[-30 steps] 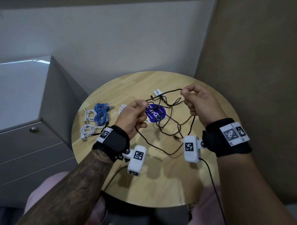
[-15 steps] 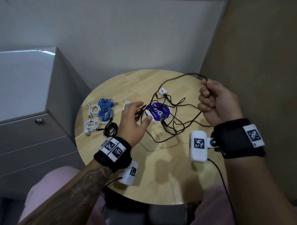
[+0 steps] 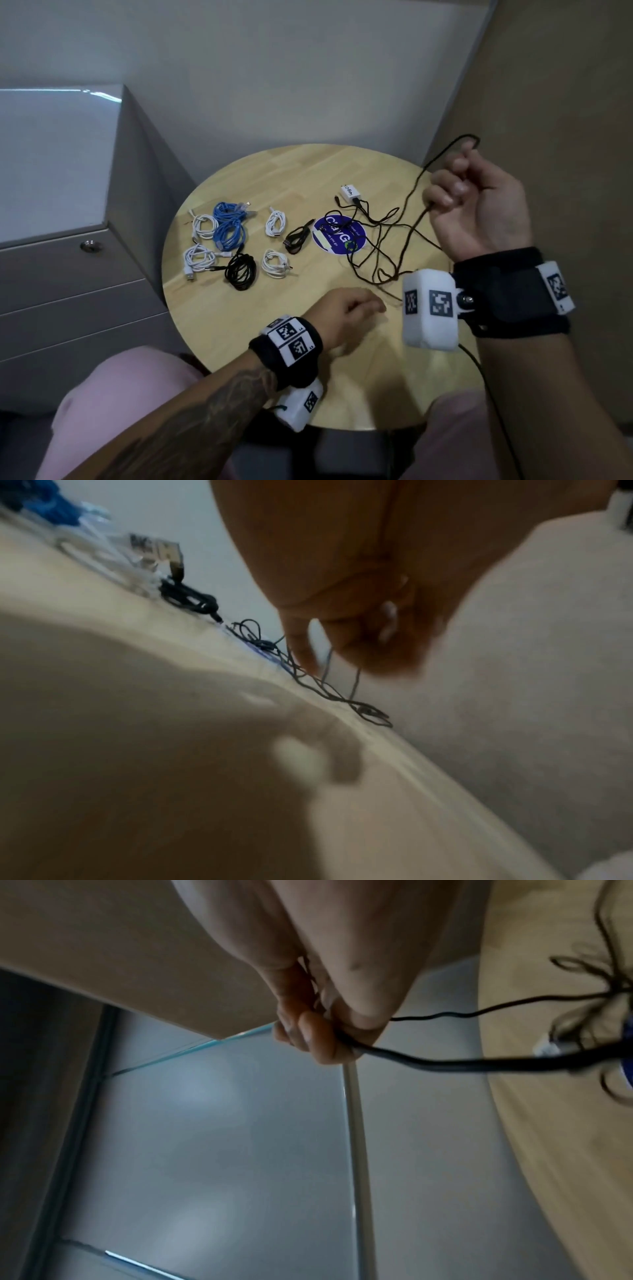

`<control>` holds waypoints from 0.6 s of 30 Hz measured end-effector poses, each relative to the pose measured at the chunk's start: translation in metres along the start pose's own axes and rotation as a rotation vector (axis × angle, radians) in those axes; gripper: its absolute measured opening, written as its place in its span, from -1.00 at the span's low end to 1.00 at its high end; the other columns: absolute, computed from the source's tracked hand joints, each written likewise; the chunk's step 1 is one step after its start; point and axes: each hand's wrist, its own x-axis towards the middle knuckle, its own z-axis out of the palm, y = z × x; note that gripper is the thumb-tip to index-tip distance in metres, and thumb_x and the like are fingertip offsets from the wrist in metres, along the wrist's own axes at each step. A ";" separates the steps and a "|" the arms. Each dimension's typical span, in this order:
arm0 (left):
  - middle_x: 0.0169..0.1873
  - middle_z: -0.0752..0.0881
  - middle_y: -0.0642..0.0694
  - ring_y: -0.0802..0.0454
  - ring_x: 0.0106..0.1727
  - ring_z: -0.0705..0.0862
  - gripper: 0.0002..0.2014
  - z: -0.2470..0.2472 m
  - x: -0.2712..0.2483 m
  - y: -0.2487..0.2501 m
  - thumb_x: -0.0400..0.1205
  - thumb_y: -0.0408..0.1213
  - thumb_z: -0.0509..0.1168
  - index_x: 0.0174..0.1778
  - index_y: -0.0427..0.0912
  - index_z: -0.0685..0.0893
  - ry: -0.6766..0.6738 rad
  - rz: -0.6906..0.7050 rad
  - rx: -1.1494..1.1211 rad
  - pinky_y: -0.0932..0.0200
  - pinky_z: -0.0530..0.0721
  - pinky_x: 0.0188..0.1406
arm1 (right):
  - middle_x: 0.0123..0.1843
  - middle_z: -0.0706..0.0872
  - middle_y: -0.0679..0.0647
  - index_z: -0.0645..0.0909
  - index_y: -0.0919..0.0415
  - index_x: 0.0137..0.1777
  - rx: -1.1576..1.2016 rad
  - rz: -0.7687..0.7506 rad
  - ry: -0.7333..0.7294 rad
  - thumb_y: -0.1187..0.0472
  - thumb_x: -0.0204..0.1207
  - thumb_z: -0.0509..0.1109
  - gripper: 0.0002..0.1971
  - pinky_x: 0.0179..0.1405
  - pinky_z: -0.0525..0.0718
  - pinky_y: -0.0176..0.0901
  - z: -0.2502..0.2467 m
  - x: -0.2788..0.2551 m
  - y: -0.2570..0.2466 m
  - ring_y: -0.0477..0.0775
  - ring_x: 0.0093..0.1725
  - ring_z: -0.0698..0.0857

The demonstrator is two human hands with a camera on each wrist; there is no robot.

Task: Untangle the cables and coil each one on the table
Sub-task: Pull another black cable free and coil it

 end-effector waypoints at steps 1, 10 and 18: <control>-0.22 0.76 0.15 0.23 -0.16 0.68 -0.83 -0.005 0.001 -0.001 0.70 -0.13 0.25 0.01 -0.02 0.76 0.042 0.035 0.040 0.11 0.64 0.00 | -0.37 0.52 -0.05 0.52 0.08 -0.07 -0.054 -0.035 0.034 0.26 0.77 0.12 -0.79 -0.58 0.31 -0.32 -0.004 0.001 -0.004 -0.14 -0.54 0.34; 0.18 0.66 0.00 -0.03 0.01 0.69 -0.62 0.007 0.011 0.028 0.54 -0.27 0.43 0.29 -0.02 0.65 0.023 0.139 0.025 -0.02 0.69 0.17 | -0.41 0.49 -0.02 0.47 0.16 -0.14 0.103 0.108 0.074 0.33 0.76 0.11 -0.77 -0.63 0.30 -0.33 -0.003 -0.002 0.023 -0.13 -0.59 0.32; -0.42 0.68 -0.11 0.07 -0.51 0.49 -0.92 -0.047 0.015 0.043 0.69 -0.32 0.32 -0.08 -0.21 0.69 0.344 0.043 -0.446 0.16 0.52 -0.44 | -0.36 0.60 -0.03 0.48 0.04 -0.14 -0.618 -0.160 0.157 0.30 0.67 0.26 -0.82 -0.58 0.27 -0.26 -0.031 0.006 -0.005 -0.11 -0.54 0.33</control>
